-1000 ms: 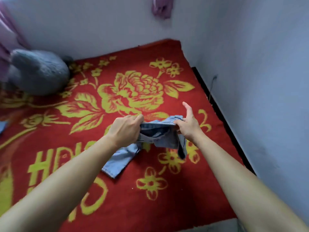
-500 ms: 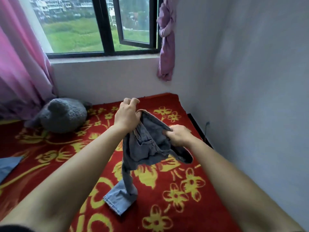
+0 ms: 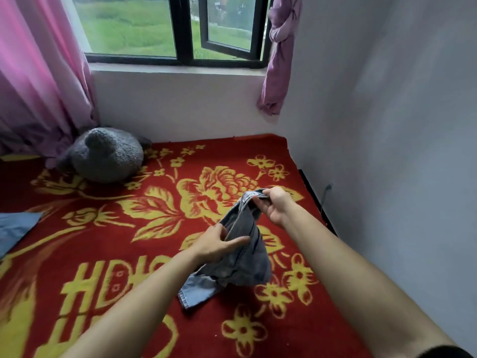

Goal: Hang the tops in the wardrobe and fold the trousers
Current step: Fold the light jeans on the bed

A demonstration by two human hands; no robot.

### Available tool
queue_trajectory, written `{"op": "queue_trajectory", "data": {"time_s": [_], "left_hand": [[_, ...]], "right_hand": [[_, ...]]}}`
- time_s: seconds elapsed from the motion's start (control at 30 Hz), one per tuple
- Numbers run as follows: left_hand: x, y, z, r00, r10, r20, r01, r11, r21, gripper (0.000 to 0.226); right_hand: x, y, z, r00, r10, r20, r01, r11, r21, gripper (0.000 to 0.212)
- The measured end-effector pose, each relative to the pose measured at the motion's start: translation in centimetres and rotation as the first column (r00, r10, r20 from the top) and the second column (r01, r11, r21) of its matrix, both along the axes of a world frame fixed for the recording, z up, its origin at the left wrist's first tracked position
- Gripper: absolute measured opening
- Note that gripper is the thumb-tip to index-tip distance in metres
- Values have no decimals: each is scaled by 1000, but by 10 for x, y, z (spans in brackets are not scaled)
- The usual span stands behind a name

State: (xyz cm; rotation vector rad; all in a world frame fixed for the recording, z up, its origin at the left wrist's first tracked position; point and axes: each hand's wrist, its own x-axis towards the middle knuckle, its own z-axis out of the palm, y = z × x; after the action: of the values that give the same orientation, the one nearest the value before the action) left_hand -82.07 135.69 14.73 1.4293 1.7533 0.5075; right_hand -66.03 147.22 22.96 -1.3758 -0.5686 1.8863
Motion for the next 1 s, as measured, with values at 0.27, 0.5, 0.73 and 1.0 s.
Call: {"op": "queue_trajectory", "data": {"time_s": [0.27,0.5,0.73,1.0], "left_hand": [[-21,-6,-15,922,-202,-330,189,979,-70,5],[-43,-20,2,555,-406,-726,442,883,-156,9],[-32,-24,14,330,-333,-883,513,848,-128,14],[-36,-55,6,540,-352,-764,168,935,-312,57]], "right_hand": [[21,16,6,830,177,528,-299,942,155,11],[72,-16,-52,-94,459,883,-647,646,-405,31],[76,-50,-106,-476,466,746,-737,253,-627,12],[110,-60,-104,21,640,768,-810,462,-362,33]]}}
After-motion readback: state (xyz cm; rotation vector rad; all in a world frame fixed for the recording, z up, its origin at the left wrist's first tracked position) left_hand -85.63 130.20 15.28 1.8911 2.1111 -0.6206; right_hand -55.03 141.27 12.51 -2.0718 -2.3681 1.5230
